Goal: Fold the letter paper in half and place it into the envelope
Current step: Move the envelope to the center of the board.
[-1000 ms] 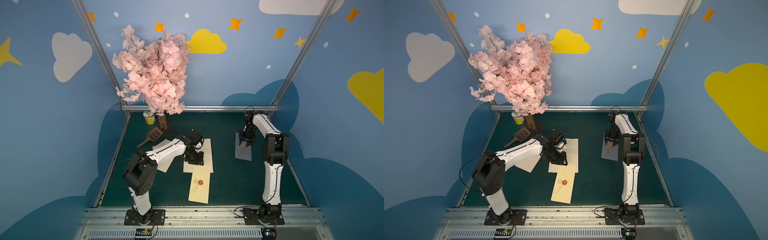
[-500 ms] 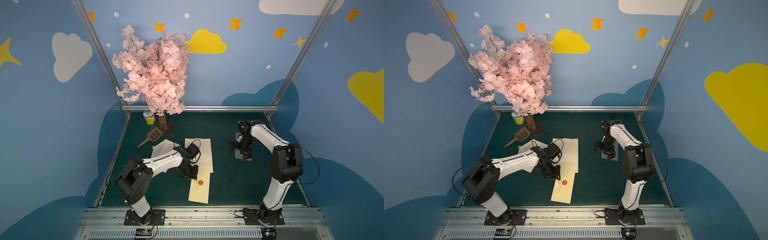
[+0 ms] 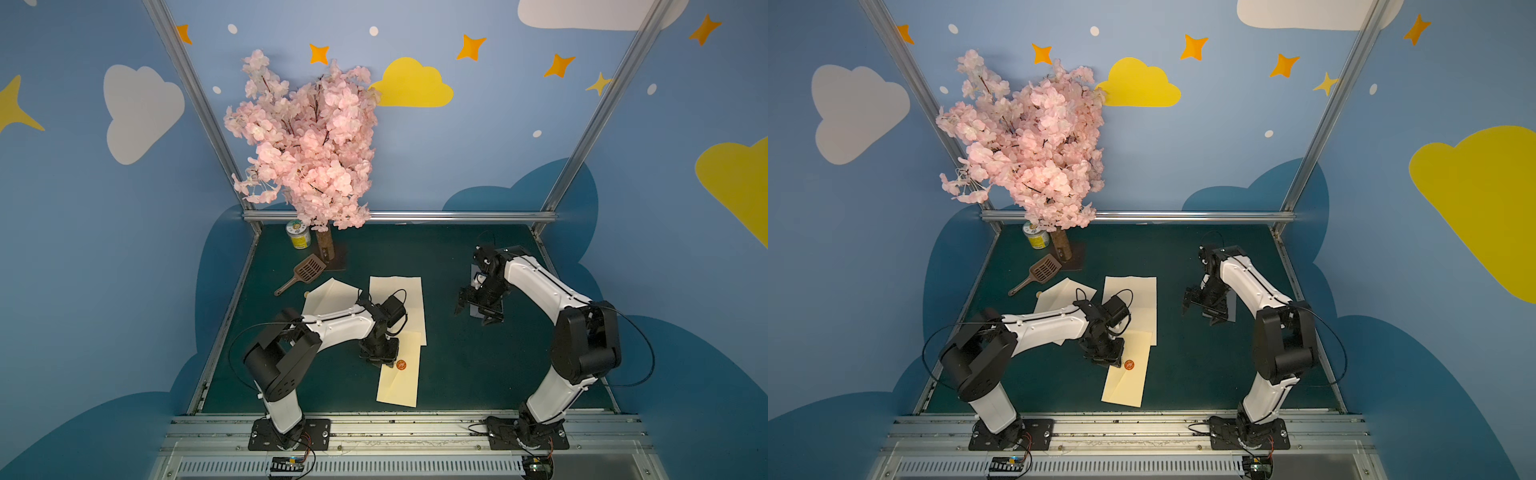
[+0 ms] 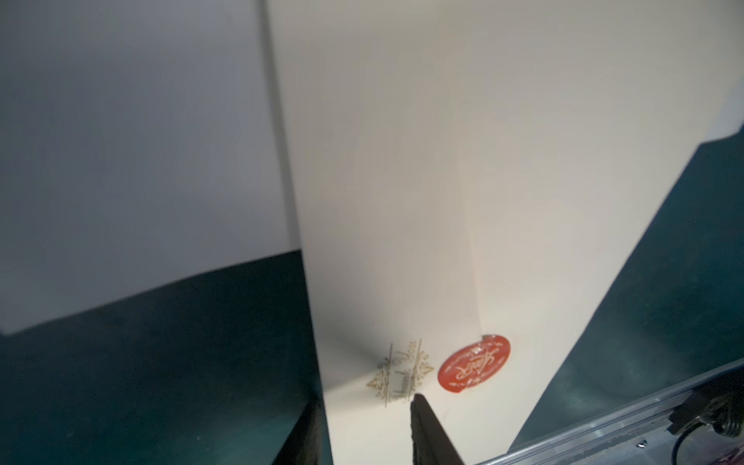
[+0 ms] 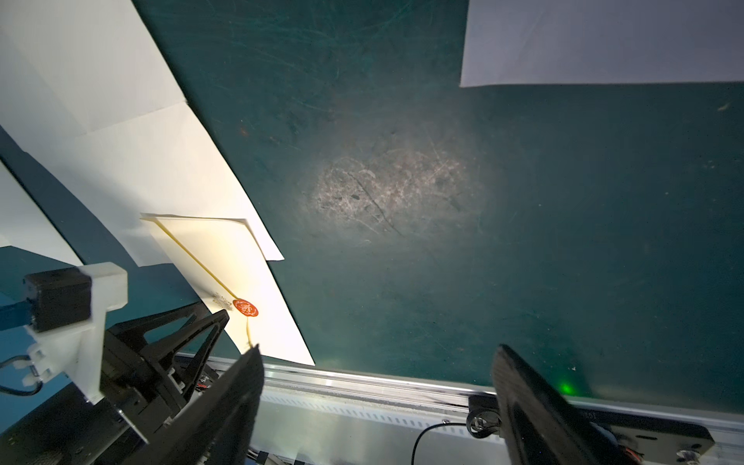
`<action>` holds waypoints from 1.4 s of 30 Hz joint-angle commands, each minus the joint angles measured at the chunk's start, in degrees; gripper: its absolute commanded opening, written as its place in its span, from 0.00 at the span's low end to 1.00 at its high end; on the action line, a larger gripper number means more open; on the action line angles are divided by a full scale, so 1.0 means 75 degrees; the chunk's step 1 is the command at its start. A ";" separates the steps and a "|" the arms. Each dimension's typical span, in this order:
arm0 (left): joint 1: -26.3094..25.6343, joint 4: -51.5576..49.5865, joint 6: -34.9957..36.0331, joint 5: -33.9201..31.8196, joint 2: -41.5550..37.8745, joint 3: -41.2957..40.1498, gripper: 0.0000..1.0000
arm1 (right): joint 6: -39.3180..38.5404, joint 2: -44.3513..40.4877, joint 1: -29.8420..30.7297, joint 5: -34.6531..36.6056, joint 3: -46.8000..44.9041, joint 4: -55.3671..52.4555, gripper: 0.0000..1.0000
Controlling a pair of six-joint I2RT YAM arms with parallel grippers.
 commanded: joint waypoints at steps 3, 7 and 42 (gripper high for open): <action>-0.0240 0.0641 -0.0264 0.0165 0.0945 0.0141 0.36 | 0.0053 -0.0458 0.0031 0.0123 -0.0189 -0.0120 0.89; -0.0367 0.0812 -0.0346 0.0631 0.1425 0.0530 0.34 | 0.0064 -0.0678 0.0032 0.0146 -0.0421 -0.0119 0.89; -0.0239 0.0387 -0.0407 0.2333 0.4987 0.6558 0.21 | 0.0656 -0.1919 -0.0547 0.0449 -0.1586 -0.0324 0.89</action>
